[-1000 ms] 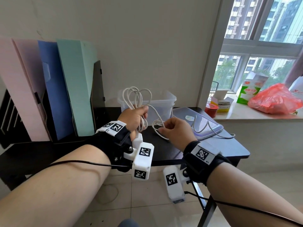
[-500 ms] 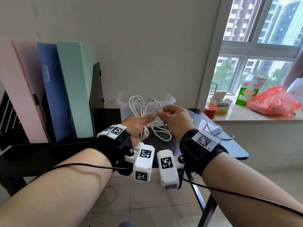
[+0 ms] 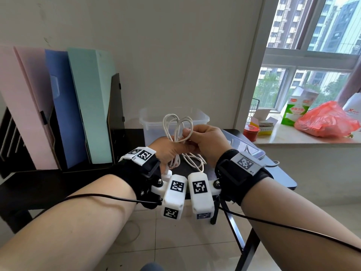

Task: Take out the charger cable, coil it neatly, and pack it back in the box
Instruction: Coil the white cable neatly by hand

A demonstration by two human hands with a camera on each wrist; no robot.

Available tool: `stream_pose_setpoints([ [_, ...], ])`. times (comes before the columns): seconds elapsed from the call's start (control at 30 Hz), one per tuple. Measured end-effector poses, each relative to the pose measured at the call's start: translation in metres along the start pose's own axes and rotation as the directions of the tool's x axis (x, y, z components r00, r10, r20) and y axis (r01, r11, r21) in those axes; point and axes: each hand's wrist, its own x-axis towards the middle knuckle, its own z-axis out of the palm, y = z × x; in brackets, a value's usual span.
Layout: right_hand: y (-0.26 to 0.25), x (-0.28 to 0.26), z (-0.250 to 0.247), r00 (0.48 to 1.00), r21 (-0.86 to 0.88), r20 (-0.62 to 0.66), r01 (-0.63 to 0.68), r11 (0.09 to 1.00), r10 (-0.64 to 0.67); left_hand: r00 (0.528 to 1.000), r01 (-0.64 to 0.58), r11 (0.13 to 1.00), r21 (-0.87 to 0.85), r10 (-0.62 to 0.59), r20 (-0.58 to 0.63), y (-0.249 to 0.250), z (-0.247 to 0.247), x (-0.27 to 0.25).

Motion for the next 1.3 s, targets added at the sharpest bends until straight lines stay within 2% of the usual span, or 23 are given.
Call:
stream_pose_setpoints([
  [0.1, -0.002, -0.001, -0.001, 0.999, -0.054, -0.018, 0.048, 0.997, -0.049, 0.994, 0.003, 0.998, 0.056, 0.004, -0.112, -0.002, 0.000, 0.004],
  [0.17, -0.001, 0.000, -0.005, 0.992, -0.168, -0.079, 0.084, 0.982, -0.098, 0.984, 0.027, 0.995, 0.097, -0.010, -0.177, -0.003, -0.001, 0.006],
  [0.23, 0.003, 0.001, -0.010, 0.987, -0.191, -0.129, 0.069, 0.979, -0.094, 0.971, 0.033, 0.997, 0.068, -0.016, -0.237, -0.004, -0.004, 0.010],
  [0.33, 0.015, 0.003, -0.017, 0.990, -0.196, -0.141, -0.016, 0.981, -0.012, 0.957, -0.021, 0.999, -0.044, 0.008, -0.290, -0.002, -0.004, 0.014],
  [0.47, 0.032, 0.002, -0.018, 0.985, -0.326, -0.144, -0.136, 0.935, 0.093, 0.938, -0.116, 0.977, -0.181, 0.047, -0.344, 0.003, 0.002, 0.017],
  [0.63, 0.043, -0.005, -0.017, 0.926, -0.252, -0.137, -0.376, 0.892, 0.351, 0.932, -0.139, 0.947, -0.289, 0.027, -0.362, 0.002, 0.001, 0.021],
  [0.73, 0.048, -0.006, -0.016, 0.899, -0.189, -0.159, -0.433, 0.881, 0.408, 0.944, -0.147, 0.915, -0.376, 0.017, -0.329, 0.004, 0.000, 0.020],
  [0.8, 0.051, -0.003, -0.016, 0.900, -0.093, -0.175, -0.419, 0.903, 0.400, 0.956, -0.101, 0.899, -0.426, -0.031, -0.292, 0.008, -0.001, 0.017],
  [0.87, 0.054, 0.001, -0.018, 0.919, -0.024, -0.206, -0.347, 0.938, 0.335, 0.961, -0.064, 0.905, -0.420, -0.058, -0.272, 0.009, -0.003, 0.015],
  [0.97, 0.051, 0.001, -0.020, 0.941, -0.006, -0.252, -0.235, 0.972, 0.226, 0.956, -0.053, 0.958, -0.282, -0.034, -0.293, 0.005, -0.007, 0.013],
  [1.07, 0.043, 0.001, -0.019, 0.941, 0.122, -0.285, -0.152, 0.981, 0.181, 0.939, -0.048, 0.979, -0.199, -0.024, -0.343, 0.000, -0.008, 0.014],
  [1.2, 0.032, -0.002, -0.017, 0.959, 0.256, -0.242, -0.082, 0.963, 0.146, 0.939, 0.007, 0.991, -0.130, -0.052, -0.341, -0.002, -0.010, 0.014],
  [1.3, 0.024, -0.004, -0.017, 0.969, 0.280, -0.216, -0.053, 0.959, 0.116, 0.955, 0.059, 0.997, -0.058, -0.074, -0.288, 0.003, -0.008, 0.010],
])
